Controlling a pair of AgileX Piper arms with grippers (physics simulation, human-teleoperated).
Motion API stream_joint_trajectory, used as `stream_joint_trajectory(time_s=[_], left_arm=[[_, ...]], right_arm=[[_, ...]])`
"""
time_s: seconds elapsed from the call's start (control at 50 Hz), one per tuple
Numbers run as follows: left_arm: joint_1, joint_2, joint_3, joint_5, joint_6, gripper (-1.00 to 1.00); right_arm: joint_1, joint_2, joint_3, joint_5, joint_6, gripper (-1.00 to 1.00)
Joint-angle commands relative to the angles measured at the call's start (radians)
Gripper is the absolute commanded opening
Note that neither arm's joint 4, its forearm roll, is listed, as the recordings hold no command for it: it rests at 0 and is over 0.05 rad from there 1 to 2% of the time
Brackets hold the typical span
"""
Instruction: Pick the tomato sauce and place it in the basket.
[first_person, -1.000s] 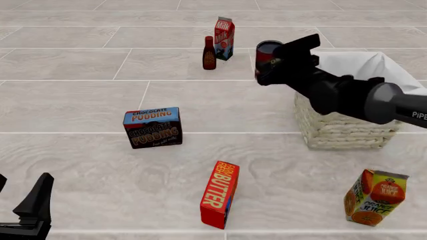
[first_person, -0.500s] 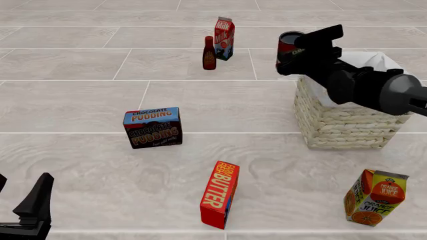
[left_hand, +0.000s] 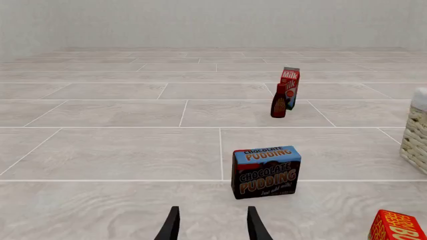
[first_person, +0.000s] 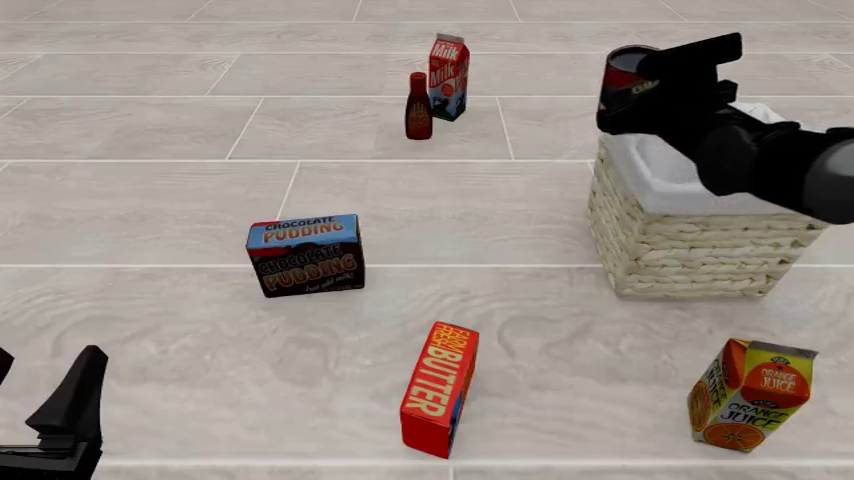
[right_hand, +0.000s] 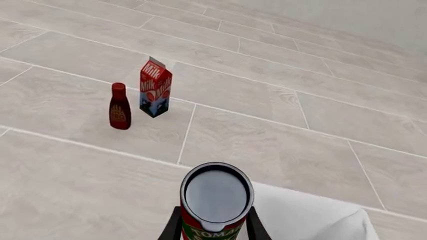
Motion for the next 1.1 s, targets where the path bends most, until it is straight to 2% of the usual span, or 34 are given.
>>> stream_joint_trajectory(time_s=[0.02, 0.8, 1.1], left_arm=[[0.000, 0.000, 0.000, 0.000, 0.000, 1.00], [0.000, 0.000, 0.000, 0.000, 0.000, 1.00], [0.000, 0.000, 0.000, 0.000, 0.000, 1.00]], right_arm=[[-0.049, -0.022, 0.001, 0.003, 0.017, -1.00], [-0.191, -0.007, 0.014, -0.011, 0.008, -1.00], [-0.249, 0.068, -0.023, 0.024, 0.000, -1.00]])
